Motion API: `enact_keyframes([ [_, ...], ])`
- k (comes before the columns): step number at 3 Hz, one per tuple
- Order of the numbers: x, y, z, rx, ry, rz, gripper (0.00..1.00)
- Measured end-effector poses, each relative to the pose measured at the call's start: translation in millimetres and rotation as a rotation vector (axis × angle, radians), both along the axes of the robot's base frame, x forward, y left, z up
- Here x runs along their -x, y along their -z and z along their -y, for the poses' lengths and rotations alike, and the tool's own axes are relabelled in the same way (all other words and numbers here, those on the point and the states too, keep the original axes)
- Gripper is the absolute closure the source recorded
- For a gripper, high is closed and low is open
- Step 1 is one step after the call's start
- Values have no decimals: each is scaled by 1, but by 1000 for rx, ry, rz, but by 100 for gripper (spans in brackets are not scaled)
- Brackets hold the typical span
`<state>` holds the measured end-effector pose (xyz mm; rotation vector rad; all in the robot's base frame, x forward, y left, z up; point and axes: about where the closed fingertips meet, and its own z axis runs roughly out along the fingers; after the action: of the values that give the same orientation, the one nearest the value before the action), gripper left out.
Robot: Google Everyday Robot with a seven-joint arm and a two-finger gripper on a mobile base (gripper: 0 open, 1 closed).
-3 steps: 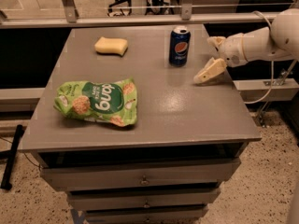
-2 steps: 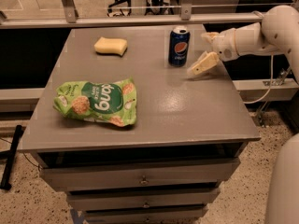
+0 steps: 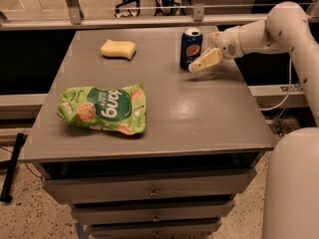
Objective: Pick pepsi can
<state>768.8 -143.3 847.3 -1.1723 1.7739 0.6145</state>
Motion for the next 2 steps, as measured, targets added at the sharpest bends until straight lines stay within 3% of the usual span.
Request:
enact_keyframes([
  [2,9,-6,-4,-106,88,-95,41],
])
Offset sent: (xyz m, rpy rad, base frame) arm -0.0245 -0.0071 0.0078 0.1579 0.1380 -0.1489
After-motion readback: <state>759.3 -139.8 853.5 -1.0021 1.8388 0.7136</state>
